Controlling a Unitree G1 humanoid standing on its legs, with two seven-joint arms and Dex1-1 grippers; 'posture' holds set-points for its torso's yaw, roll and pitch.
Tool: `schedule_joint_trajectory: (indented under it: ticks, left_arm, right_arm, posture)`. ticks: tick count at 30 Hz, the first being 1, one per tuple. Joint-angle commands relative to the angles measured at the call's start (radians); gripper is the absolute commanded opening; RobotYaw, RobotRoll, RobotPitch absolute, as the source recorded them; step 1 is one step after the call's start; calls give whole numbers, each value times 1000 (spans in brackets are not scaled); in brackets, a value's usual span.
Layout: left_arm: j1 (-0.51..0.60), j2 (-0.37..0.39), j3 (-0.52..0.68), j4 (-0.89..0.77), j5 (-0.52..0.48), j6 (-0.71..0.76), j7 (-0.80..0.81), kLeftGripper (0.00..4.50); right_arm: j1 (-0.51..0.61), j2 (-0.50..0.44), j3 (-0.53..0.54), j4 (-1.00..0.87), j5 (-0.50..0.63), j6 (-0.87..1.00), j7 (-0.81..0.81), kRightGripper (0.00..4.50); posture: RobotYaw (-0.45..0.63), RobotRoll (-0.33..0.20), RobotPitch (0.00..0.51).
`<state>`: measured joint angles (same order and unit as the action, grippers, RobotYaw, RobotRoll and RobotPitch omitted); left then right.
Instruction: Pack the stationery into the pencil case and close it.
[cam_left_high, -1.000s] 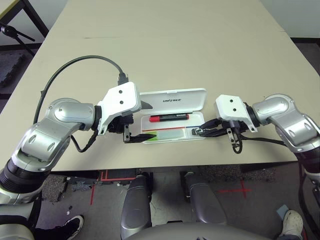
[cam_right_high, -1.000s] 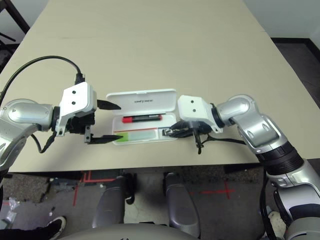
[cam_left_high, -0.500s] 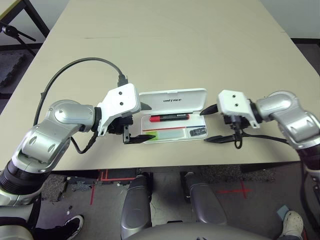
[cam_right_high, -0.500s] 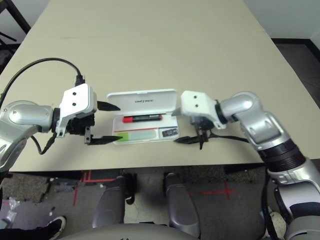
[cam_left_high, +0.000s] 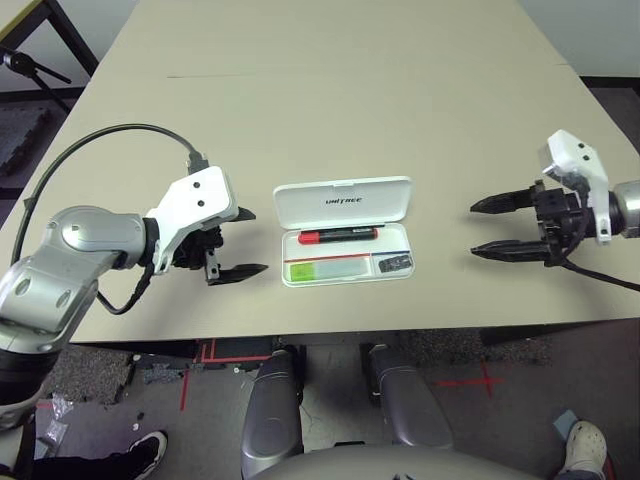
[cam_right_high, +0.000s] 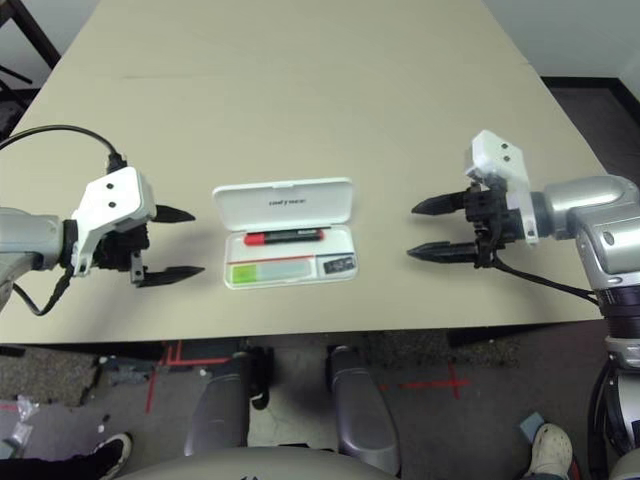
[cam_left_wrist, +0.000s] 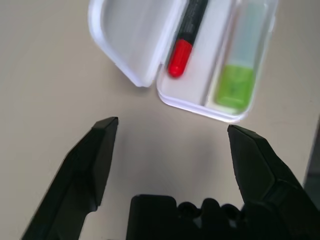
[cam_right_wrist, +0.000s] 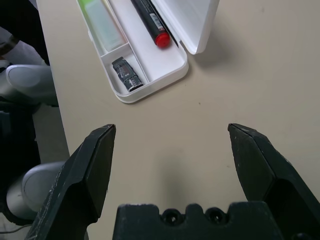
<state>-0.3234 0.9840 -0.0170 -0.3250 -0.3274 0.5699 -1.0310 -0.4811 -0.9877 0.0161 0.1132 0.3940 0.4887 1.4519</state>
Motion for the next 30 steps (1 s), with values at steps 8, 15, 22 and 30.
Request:
schedule_joint_trajectory:
  ticks: [8,15,22,30]
  left_arm:
    - [-102,-155,-62,343,172,-221,110,344]
    - [-178,-245,-81,464,221,-311,135,24]
    - [-236,-320,-86,506,226,-359,138,24]
    - [-232,-341,-90,427,170,-306,67,24]
  right_arm:
    - [29,3,-21,-47,22,21,-40,4500]
    - [40,0,-18,-55,19,13,-49,4500]
    - [52,-5,-17,-57,12,0,-56,4500]
    - [52,-3,-16,-53,9,-8,-59,4500]
  posture:
    - [-102,0,195]
    - [-111,0,187]
    - [-116,0,182]
    - [-122,0,177]
